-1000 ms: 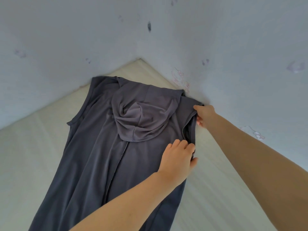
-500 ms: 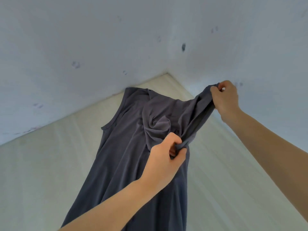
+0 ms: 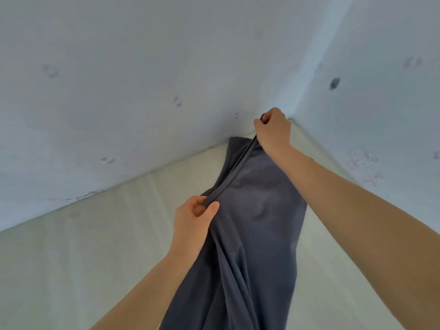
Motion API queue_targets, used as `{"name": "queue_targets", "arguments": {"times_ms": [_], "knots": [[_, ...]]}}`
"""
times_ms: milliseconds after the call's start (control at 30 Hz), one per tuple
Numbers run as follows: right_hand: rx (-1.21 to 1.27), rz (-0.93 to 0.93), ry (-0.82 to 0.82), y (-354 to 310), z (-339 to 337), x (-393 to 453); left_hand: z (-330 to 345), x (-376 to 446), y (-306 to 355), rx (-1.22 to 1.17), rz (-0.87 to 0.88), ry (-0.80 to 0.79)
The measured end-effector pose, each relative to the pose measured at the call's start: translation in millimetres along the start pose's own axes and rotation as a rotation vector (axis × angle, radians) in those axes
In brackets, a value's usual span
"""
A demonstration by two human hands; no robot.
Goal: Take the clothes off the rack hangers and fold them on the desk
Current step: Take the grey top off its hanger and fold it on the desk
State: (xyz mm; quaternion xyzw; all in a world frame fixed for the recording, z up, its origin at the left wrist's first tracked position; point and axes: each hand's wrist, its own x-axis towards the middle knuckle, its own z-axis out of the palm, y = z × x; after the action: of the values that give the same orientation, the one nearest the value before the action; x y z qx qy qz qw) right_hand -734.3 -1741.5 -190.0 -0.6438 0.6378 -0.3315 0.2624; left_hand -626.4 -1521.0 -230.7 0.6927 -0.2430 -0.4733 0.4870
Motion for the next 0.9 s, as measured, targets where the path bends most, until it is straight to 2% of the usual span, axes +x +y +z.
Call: {"name": "queue_targets", "arguments": {"times_ms": [100,167,367,567,700,900], "knots": [[-0.025,0.041,-0.034,9,42,4,-8,29,-25,-0.024,-0.128,0.011],[-0.051,0.051,-0.021,12,57,5,-10,40,-32,-0.026,-0.152,0.018],[0.061,0.102,0.084,19,83,19,-13,54,-30,0.076,0.047,0.079],[0.167,0.272,-0.223,40,101,16,-14,71,-39,0.131,-0.015,0.17],[0.127,0.215,-0.296,37,81,3,-15,66,-38,0.146,-0.014,0.165],[-0.105,-0.051,-0.373,32,38,-47,-24,29,-37,0.343,0.067,0.11]]}}
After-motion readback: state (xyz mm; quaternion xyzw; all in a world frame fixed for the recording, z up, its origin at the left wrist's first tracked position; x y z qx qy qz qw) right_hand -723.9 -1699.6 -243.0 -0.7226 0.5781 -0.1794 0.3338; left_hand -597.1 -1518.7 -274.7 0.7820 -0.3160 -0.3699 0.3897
